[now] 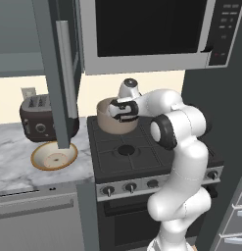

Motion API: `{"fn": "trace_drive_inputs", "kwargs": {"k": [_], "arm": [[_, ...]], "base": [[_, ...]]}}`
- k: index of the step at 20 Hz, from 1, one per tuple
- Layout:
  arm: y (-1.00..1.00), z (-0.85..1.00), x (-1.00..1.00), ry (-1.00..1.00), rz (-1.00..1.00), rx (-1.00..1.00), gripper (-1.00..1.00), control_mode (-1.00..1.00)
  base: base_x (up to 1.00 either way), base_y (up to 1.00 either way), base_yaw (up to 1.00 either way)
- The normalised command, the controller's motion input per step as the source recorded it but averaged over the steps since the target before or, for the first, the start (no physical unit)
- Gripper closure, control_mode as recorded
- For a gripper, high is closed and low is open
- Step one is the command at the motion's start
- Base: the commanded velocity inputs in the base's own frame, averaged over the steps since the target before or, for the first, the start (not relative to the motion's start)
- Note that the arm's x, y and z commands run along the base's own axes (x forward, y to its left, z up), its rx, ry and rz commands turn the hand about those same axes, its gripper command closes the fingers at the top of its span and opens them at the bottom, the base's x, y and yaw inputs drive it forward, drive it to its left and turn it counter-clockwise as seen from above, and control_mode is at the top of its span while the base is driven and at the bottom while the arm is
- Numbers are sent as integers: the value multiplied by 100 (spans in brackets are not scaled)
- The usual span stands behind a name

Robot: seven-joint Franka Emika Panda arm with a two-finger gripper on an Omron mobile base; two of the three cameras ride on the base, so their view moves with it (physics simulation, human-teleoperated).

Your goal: Open the cabinet and move the ladle to the pot. Then close the cabinet.

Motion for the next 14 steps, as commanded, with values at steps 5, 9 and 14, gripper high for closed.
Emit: {"fn": "trace_drive_inputs", "kwargs": {"k": [5, 9, 14], "arm": [[0, 0, 0, -1, 0, 0, 100, -100], [0, 0, 0, -4, 0, 0, 100, -100], [0, 2, 0, -4, 0, 0, 100, -100]], "base": [[0, 0, 0], [0, 0, 0], [0, 0, 0]]}}
